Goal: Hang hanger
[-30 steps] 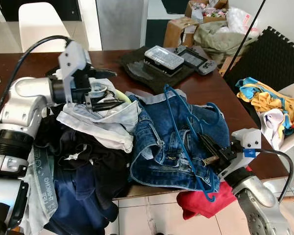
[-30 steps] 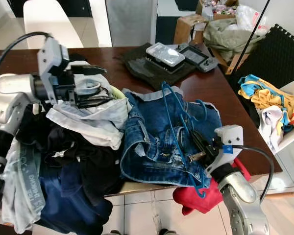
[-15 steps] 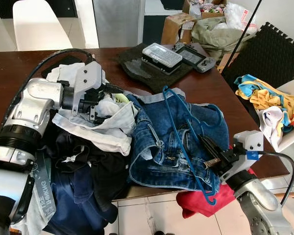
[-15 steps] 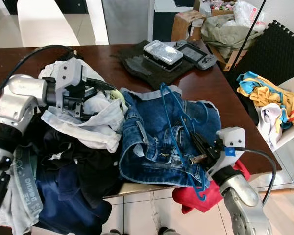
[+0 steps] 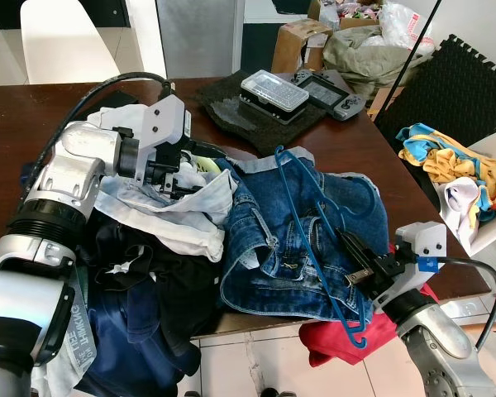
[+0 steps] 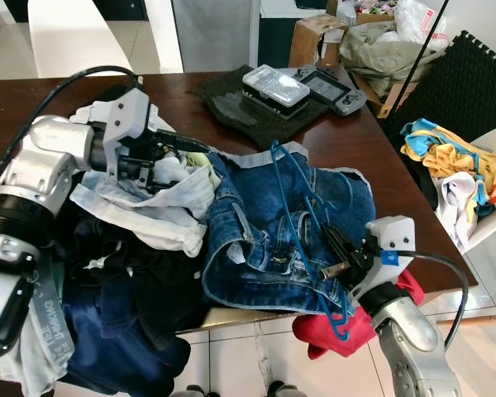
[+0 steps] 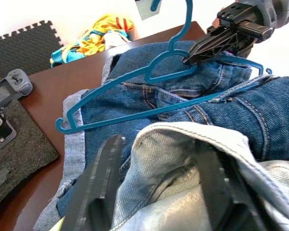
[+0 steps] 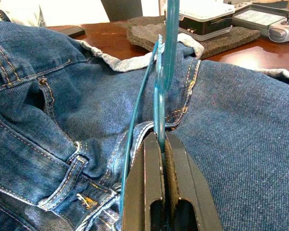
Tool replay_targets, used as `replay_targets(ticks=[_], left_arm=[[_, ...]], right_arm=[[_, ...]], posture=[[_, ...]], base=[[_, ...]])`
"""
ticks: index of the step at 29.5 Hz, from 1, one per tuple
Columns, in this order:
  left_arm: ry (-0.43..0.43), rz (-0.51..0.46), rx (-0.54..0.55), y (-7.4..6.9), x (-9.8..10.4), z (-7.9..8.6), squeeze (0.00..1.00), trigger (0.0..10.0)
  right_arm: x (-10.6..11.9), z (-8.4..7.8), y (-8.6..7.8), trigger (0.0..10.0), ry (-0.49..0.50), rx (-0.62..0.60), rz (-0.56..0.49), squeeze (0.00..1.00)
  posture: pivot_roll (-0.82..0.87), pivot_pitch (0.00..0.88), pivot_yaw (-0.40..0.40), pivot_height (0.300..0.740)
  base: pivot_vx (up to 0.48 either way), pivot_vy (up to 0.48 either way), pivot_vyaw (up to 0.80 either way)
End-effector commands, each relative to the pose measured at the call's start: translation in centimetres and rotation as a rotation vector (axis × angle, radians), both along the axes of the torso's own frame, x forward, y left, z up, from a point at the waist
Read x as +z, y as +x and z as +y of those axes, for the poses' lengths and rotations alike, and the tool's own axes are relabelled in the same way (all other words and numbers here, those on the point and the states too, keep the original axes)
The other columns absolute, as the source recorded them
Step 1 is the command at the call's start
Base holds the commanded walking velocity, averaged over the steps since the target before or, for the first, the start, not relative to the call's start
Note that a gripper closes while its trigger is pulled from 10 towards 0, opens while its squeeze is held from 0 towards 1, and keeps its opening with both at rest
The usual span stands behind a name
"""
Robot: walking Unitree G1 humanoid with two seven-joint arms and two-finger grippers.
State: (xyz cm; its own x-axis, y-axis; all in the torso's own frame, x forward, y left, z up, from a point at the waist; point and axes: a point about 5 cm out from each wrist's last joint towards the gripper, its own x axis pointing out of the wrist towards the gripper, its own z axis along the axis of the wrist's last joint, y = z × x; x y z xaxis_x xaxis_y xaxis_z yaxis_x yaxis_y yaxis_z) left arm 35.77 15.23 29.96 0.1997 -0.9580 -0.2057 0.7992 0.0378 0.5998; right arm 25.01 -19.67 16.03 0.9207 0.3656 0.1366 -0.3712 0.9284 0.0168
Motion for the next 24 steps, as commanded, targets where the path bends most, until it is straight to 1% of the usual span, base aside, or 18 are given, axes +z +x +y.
replay_targets(ticks=[1, 2, 3, 5, 6, 12, 13, 14, 15, 16, 17, 18, 19, 20, 21, 22, 23, 24], left_arm=[[-0.028, 0.028, -0.058, -0.2, 0.1, -0.8, 0.00, 0.0], [-0.028, 0.028, -0.058, -0.2, 0.1, -0.8, 0.00, 0.0], [-0.030, 0.046, -0.089, -0.3, -0.2, -1.2, 0.00, 0.0], [-0.030, 0.046, -0.089, -0.3, -0.2, -1.2, 0.00, 0.0], [-0.023, 0.065, -0.114, -0.4, -0.5, -1.5, 0.00, 0.0], [-0.010, 0.080, -0.130, -0.5, -0.9, -1.6, 0.00, 0.0], [-0.012, 0.080, -0.104, -0.2, -0.9, -1.6, 0.46, 0.0], [-0.012, 0.080, -0.104, -0.2, -0.9, -1.6, 0.46, 0.0], [-0.054, 0.044, -0.047, 0.3, -0.1, -1.6, 1.00, 10.0], [-0.054, 0.044, -0.047, 0.3, -0.1, -1.6, 1.00, 10.0], [-0.073, -0.007, -0.015, 0.5, 1.0, -1.4, 1.00, 10.0], [-0.073, -0.007, -0.015, 0.5, 1.0, -1.4, 1.00, 10.0], [-0.085, -0.041, 0.000, 0.6, 1.7, -1.4, 1.00, 10.0], [-0.068, -0.081, -0.003, 0.5, 2.2, -1.4, 1.00, 10.0], [-0.018, -0.135, -0.023, 0.3, 2.4, -1.6, 1.00, 10.0], [-0.018, -0.135, -0.023, 0.3, 2.4, -1.6, 1.00, 10.0], [0.028, -0.174, -0.045, 0.0, 2.5, -1.8, 1.00, 10.0], [0.028, -0.174, -0.045, 0.0, 2.5, -1.8, 1.00, 10.0]], right_arm=[[-0.8, -0.1, -0.3, 10.0, -0.009, -0.005, 0.051, 0.00], [-0.8, -0.1, -0.3, 10.0, -0.009, -0.005, 0.051, 0.00], [-0.8, 0.0, -0.3, 10.0, -0.007, -0.009, 0.049, 0.00], [-0.8, 0.0, -0.3, 10.0, -0.007, -0.009, 0.049, 0.00], [-0.8, 0.0, -0.3, 10.0, -0.004, -0.012, 0.047, 0.00], [-0.7, 0.0, -0.2, 10.0, -0.003, -0.014, 0.046, 0.00], [-0.7, 0.0, -0.2, 10.0, -0.001, -0.015, 0.044, 0.00], [-0.7, 0.0, -0.2, 10.0, -0.001, -0.015, 0.044, 0.00], [-0.7, 0.1, -0.2, 10.0, 0.000, -0.016, 0.044, 0.00], [-0.7, 0.1, -0.2, 10.0, 0.000, -0.016, 0.044, 0.00], [-0.7, 0.1, -0.2, 10.0, 0.001, -0.017, 0.043, 0.00], [-0.7, 0.1, -0.2, 10.0, 0.001, -0.017, 0.043, 0.00], [-0.7, 0.1, -0.2, 10.0, 0.002, -0.017, 0.043, 0.00], [-0.7, 0.1, -0.2, 10.0, 0.002, -0.017, 0.043, 0.00], [-0.7, 0.1, -0.2, 10.0, 0.002, -0.017, 0.043, 0.00], [-0.7, 0.1, -0.2, 10.0, 0.002, -0.017, 0.043, 0.00], [-0.7, 0.1, -0.2, 10.0, 0.002, -0.017, 0.043, 0.00], [-0.7, 0.1, -0.2, 10.0, 0.002, -0.017, 0.043, 0.00]], posture=[[0.03, 0.257, -0.003, 0.740], [0.03, 0.257, -0.003, 0.740], [0.03, 0.257, 0.002, 0.740], [0.03, 0.257, 0.002, 0.740], [0.03, 0.258, 0.007, 0.740], [0.03, 0.258, 0.008, 0.740], [0.03, 0.258, 0.011, 0.740], [0.03, 0.258, 0.011, 0.740], [0.03, 0.259, 0.011, 0.740], [0.03, 0.259, 0.011, 0.740], [0.03, 0.261, 0.012, 0.740], [0.03, 0.261, 0.012, 0.740], [0.03, 0.261, 0.012, 0.740], [0.03, 0.261, 0.012, 0.740], [0.04, 0.262, 0.011, 0.740], [0.04, 0.262, 0.011, 0.740], [0.04, 0.262, 0.011, 0.740], [0.04, 0.262, 0.011, 0.740]], base=[[0.000, 0.000, 0.00], [0.000, 0.000, 0.00], [0.000, 0.000, 0.00], [0.000, 0.000, 0.00], [0.000, 0.000, 0.00], [0.000, 0.000, 0.00], [0.000, 0.000, 0.00], [0.000, 0.000, 0.00], [0.000, 0.000, 0.00], [0.000, 0.000, 0.00], [0.000, 0.000, 0.00], [0.000, 0.000, 0.00], [0.000, 0.000, 0.00], [0.000, 0.000, 0.00], [0.000, 0.000, 0.00], [0.000, 0.000, 0.00], [0.000, 0.000, 0.00], [0.000, 0.000, 0.00]])
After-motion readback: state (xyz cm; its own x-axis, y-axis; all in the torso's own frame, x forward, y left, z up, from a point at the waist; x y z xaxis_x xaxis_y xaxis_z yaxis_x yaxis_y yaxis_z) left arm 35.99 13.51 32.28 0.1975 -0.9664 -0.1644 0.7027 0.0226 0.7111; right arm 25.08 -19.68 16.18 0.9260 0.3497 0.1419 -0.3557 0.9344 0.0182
